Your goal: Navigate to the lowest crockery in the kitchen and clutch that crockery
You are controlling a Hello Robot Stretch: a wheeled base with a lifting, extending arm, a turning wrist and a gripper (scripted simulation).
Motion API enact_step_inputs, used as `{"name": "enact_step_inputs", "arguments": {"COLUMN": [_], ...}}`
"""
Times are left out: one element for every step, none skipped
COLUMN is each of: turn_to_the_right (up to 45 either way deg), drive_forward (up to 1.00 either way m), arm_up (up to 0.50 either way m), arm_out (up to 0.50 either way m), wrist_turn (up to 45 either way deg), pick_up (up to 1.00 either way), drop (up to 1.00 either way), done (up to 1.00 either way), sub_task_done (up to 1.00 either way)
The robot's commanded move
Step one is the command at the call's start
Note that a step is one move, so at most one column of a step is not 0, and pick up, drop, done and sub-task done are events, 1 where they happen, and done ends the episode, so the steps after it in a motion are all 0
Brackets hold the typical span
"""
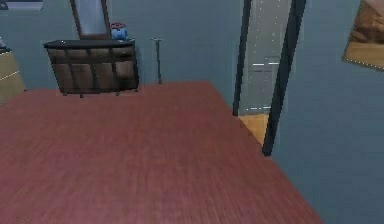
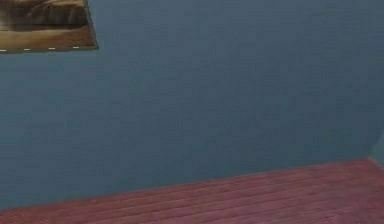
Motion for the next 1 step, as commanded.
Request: {"name": "enact_step_inputs", "arguments": {"turn_to_the_right": [9.0], "drive_forward": [0.00], "arm_up": [0.00], "arm_out": [0.00], "wrist_turn": [0.0], "pick_up": [0.00], "drop": [0.00], "done": [0.00], "sub_task_done": [0.00]}}
